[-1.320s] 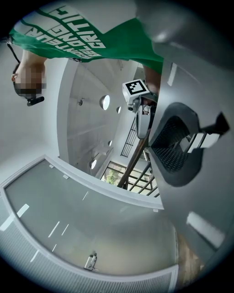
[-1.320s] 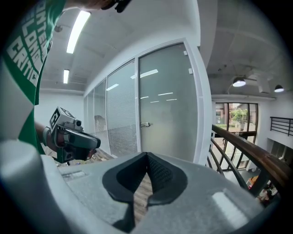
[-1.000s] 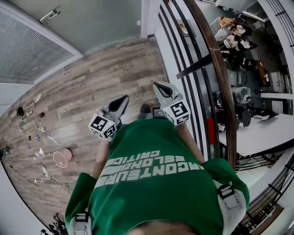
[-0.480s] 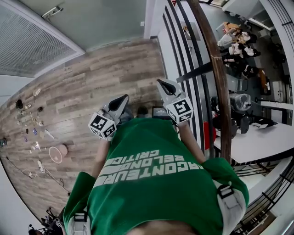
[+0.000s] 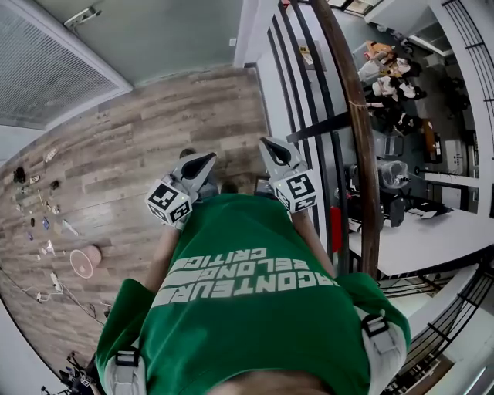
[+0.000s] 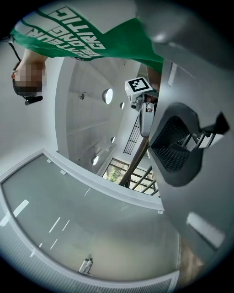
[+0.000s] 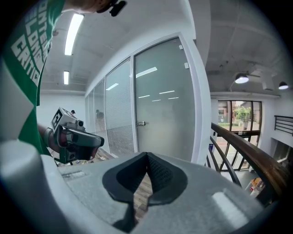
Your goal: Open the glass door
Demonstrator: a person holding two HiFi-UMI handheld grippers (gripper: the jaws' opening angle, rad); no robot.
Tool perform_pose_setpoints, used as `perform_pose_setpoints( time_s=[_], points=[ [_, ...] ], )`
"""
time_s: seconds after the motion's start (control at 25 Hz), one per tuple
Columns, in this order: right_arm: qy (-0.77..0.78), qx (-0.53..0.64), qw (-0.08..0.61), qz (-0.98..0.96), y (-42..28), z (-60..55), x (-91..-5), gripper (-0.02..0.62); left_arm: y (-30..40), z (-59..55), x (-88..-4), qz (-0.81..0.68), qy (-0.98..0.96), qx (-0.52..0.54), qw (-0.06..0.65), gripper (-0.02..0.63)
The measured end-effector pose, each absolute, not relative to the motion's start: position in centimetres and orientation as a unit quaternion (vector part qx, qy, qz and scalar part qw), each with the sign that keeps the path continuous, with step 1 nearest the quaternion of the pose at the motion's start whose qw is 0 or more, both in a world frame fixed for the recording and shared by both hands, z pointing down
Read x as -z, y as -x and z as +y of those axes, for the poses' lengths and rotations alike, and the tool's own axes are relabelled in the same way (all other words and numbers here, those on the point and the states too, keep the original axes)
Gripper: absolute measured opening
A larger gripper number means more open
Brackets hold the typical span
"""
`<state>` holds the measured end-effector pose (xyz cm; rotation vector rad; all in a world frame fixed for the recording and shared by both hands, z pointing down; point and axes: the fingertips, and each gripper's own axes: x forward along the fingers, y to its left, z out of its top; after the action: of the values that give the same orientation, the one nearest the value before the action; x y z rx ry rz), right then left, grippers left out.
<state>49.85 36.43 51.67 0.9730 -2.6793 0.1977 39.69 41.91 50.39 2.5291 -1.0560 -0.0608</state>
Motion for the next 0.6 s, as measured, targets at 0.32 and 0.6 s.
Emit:
perform_pose_setpoints(
  time_s=[0.32, 0.6],
  points=[
    [-0.320, -0.050, 0.146, -0.935, -46.4, 32.6, -50.7, -0.008, -37.3, 38.2, -50.2, -0.382, -0.900, 0.038, 0.207, 0.014],
    [-0.308, -0.052, 0.154, -0.937, -43.5, 29.2, -50.5, -0.008, -34.2, 34.7, -49.8, -0.393, -0.893, 0.042, 0.215, 0.014]
  ],
)
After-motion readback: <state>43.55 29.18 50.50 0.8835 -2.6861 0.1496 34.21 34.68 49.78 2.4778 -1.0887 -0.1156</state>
